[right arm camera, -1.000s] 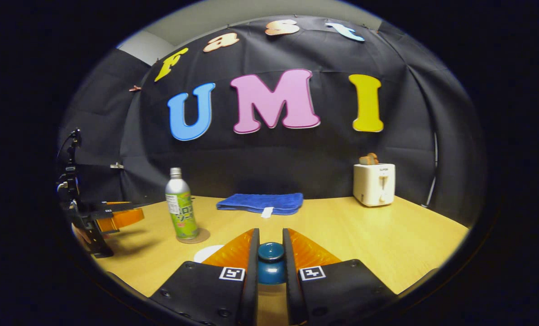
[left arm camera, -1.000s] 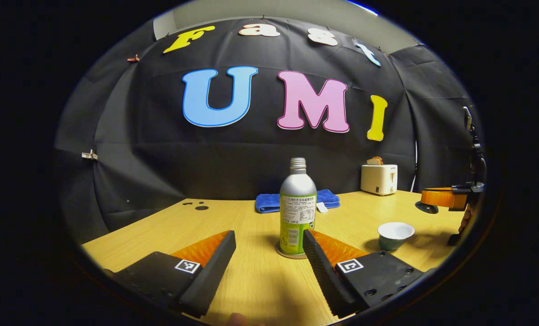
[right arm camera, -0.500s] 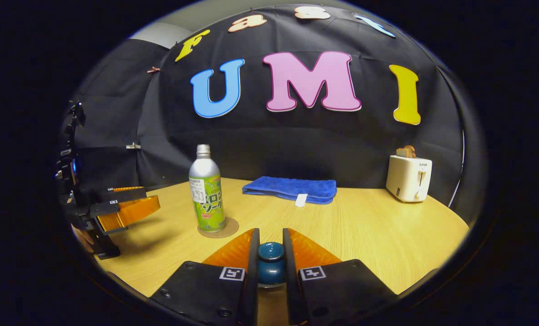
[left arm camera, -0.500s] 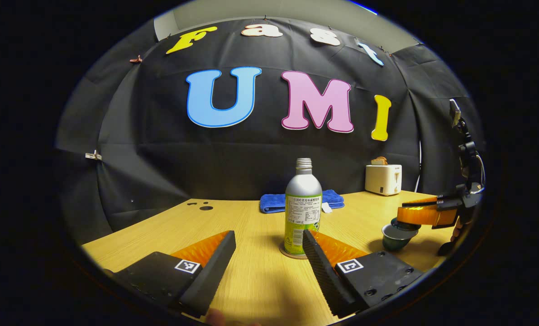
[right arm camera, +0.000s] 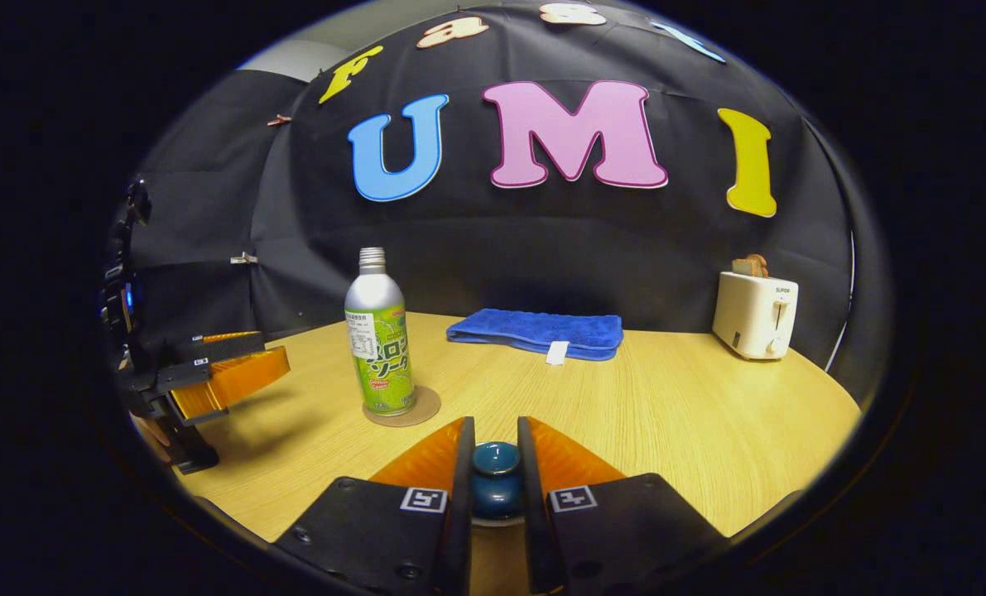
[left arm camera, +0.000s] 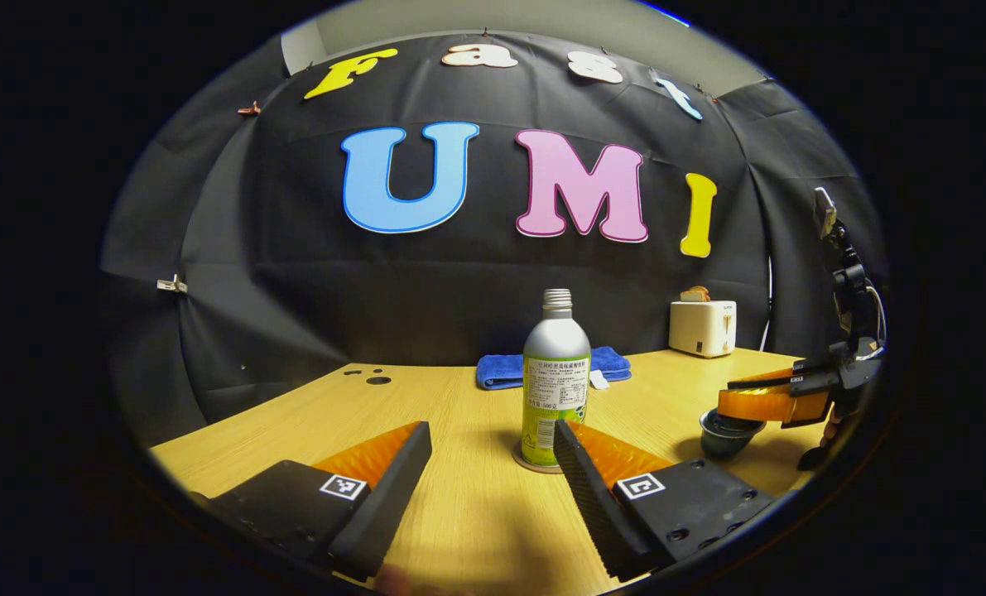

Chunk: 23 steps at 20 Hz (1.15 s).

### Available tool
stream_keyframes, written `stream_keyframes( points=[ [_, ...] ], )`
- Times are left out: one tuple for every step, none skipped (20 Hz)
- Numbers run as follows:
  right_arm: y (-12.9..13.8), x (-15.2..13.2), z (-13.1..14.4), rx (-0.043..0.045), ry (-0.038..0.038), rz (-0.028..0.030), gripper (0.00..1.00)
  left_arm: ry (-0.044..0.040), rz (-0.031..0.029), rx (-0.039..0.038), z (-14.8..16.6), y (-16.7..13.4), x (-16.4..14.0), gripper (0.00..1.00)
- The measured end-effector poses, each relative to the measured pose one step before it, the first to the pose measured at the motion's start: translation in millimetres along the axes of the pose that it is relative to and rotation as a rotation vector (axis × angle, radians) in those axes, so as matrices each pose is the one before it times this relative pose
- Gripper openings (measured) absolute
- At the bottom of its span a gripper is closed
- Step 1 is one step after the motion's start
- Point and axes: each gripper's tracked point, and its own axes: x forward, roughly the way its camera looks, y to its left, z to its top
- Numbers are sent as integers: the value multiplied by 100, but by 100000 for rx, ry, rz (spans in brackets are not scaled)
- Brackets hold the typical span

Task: Open the teacup lid with one hand, grasp the water bottle and pour water into the teacup with the other hand; after pouring, place the water bottle on the coaster and then close the teacup lid.

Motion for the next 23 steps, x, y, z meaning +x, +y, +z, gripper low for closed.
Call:
stream_keyframes(
  points=[
    [4, 20, -71, 261, 367, 27, 35, 15, 357, 10, 64, 70, 31, 94],
    [-77, 32, -111, 583, 335, -297, 31, -23, 250, 6, -38, 39, -45, 94],
    [118, -61, 72, 318, 29, -20, 37, 41, 187, -14, -17, 56, 26, 94],
    [-3, -65, 99, 62, -360, -251, 38, -17, 259, 18, 46, -13, -78, 94],
    [-97, -119, 167, -262, -1167, -870, 36, 17, 614, -13, -26, 162, 55, 94],
    [-341, -250, 273, 50, -1942, -1436, 39, 83, 787, -103, -91, 162, 11, 94],
    [-461, -281, 385, 520, -2665, -1701, 42, 88, 935, -70, 51, 63, -104, 94],
    [-238, -331, 431, 705, -3235, -1467, 52, 37, 756, -51, 19, -21, -173, 94],
    [-112, -400, 474, 562, -3178, -1104, 53, -27, 552, -11, -24, -101, -219, 94],
    [-173, -459, 451, 401, -3047, -819, 61, -2, 529, -2, -11, -226, -166, 94],
    [-117, -496, 518, 144, -3061, -640, 63, 28, 597, -17, 29, -211, -250, 94],
    [-332, -325, 210, -1051, -1481, -1998, 64, -56, 796, 0, 4, -293, -158, 94],
    [-627, -543, -129, -1165, 516, -1734, 64, -68, 1396, 121, 19, -207, -128, 94],
    [89, -194, -103, 216, -258, -657, 63, 210, 1955, -151, -35, -79, -269, 94],
    [-392, -76, -89, 119, 184, -1693, 64, 20, 2240, -85, -16, -127, -242, 94],
    [-544, -197, 65, -501, -264, -2394, 65, 75, 1374, -57, -28, -346, -44, 94],
    [-565, -214, 119, 163, -250, -2620, 66, -123, 13, 98, 92, -614, -140, 94],
    [-505, -404, 23, 159, 12, -1720, 77, 118, -276, -54, -44, -751, -173, 94],
    [-368, -187, 17, -214, -10, -1731, 94, -127, 58, -24, -1, -584, -123, 94],
    [-251, -228, 32, -82, -118, -1014, 100, 99, 848, -56, 1, -389, 175, 94],
    [-166, -213, 52, 41, 11, -360, 100, 94, 1151, -31, 28, -326, -62, 94],
    [-143, -149, -20, 19, 3, 43, 100, -105, 381, -17, -16, -463, -66, 94],
    [-92, -145, 39, -24, -22, 152, 100, -78, -467, 59, 75, -551, -104, 94]
  ],
)
